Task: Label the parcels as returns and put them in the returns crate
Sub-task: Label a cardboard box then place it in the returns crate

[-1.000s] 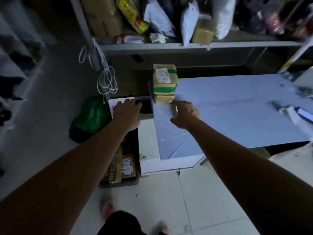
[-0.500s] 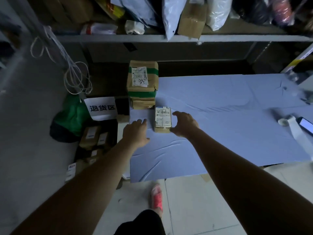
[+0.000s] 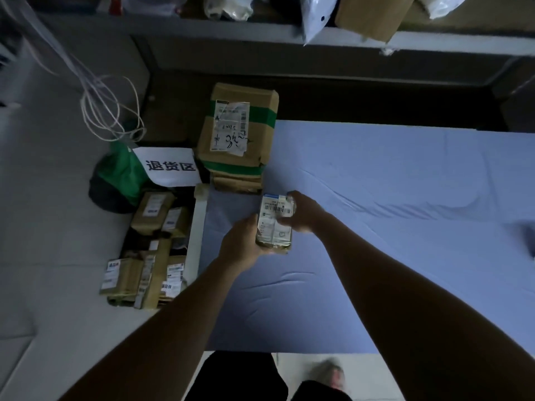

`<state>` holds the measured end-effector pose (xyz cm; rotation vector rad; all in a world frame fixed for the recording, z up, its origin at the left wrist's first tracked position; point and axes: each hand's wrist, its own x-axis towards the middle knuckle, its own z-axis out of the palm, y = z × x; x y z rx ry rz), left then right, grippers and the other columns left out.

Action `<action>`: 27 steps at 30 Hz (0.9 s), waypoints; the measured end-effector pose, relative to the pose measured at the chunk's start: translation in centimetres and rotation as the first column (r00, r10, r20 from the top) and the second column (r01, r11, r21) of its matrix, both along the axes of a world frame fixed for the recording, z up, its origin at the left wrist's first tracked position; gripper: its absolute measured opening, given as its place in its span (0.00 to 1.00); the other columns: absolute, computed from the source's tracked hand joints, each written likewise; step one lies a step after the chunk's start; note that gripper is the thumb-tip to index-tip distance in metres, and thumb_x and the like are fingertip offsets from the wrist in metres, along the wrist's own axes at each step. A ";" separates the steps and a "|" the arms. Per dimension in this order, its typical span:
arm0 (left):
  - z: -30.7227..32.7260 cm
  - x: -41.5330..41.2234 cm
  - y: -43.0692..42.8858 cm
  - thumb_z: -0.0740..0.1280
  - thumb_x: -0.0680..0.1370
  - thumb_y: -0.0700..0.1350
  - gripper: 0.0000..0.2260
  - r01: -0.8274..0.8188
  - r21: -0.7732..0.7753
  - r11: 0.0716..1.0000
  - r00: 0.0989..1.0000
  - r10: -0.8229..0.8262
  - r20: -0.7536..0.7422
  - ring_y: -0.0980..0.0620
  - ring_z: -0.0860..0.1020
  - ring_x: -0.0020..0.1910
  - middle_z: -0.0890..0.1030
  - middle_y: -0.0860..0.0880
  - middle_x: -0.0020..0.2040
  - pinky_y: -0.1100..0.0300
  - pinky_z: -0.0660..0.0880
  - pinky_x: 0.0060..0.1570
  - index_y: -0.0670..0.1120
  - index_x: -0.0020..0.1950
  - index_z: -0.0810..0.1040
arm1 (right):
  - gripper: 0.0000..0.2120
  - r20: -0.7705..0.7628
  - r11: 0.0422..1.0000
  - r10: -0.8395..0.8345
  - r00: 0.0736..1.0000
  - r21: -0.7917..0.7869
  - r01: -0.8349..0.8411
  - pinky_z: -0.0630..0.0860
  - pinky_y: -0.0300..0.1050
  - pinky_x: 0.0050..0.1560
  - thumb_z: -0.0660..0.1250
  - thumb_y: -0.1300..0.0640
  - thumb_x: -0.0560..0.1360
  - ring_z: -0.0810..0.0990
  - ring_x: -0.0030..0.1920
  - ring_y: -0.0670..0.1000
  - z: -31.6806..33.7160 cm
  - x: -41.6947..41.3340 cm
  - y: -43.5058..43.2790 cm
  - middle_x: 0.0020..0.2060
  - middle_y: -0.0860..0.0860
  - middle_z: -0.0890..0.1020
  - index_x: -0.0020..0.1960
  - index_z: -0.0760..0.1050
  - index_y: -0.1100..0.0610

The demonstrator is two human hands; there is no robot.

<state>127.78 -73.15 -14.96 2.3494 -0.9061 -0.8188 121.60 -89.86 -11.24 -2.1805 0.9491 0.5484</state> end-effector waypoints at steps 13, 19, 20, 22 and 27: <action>5.6 -13.4 -9.2 0.81 0.63 0.47 0.33 0.088 -0.120 0.989 0.996 -0.085 0.029 0.54 0.81 0.52 0.83 0.56 0.55 0.53 0.78 0.52 0.55 0.65 0.74 | 0.38 0.211 0.994 -0.109 0.971 0.015 0.108 0.66 0.52 0.71 0.74 0.51 0.74 0.68 0.72 0.58 5.8 -16.5 -8.9 0.73 0.56 0.69 0.78 0.60 0.57; 7.0 -26.7 -16.5 0.81 0.63 0.49 0.32 0.120 -0.141 0.983 0.992 -0.112 0.065 0.55 0.81 0.50 0.82 0.56 0.54 0.50 0.79 0.50 0.55 0.64 0.73 | 0.37 0.279 0.986 -0.164 0.946 0.036 0.160 0.63 0.51 0.72 0.72 0.55 0.76 0.65 0.74 0.58 8.2 -30.6 -15.3 0.74 0.57 0.68 0.79 0.57 0.59; 7.2 -28.9 -17.6 0.80 0.63 0.50 0.32 0.123 -0.134 0.983 0.991 -0.115 0.071 0.55 0.81 0.51 0.82 0.56 0.54 0.50 0.79 0.50 0.55 0.64 0.72 | 0.37 0.282 0.984 -0.180 0.942 0.049 0.174 0.64 0.51 0.72 0.71 0.56 0.76 0.65 0.74 0.58 8.6 -32.8 -16.1 0.74 0.57 0.68 0.79 0.57 0.60; 7.6 -32.9 -19.6 0.80 0.64 0.50 0.31 0.143 -0.120 0.982 0.989 -0.136 0.064 0.54 0.81 0.52 0.82 0.55 0.55 0.51 0.79 0.50 0.54 0.64 0.73 | 0.34 0.291 0.978 -0.207 0.934 0.056 0.199 0.66 0.51 0.70 0.70 0.57 0.77 0.67 0.73 0.59 9.1 -37.0 -17.8 0.73 0.58 0.69 0.77 0.59 0.61; 7.5 -40.1 -23.8 0.77 0.64 0.50 0.28 0.208 -0.062 0.976 0.978 -0.209 0.001 0.54 0.81 0.52 0.82 0.55 0.55 0.51 0.79 0.51 0.52 0.62 0.73 | 0.37 0.281 0.960 -0.281 0.917 0.081 0.269 0.63 0.51 0.73 0.73 0.58 0.75 0.66 0.74 0.58 8.6 -44.7 -21.4 0.73 0.57 0.69 0.78 0.59 0.60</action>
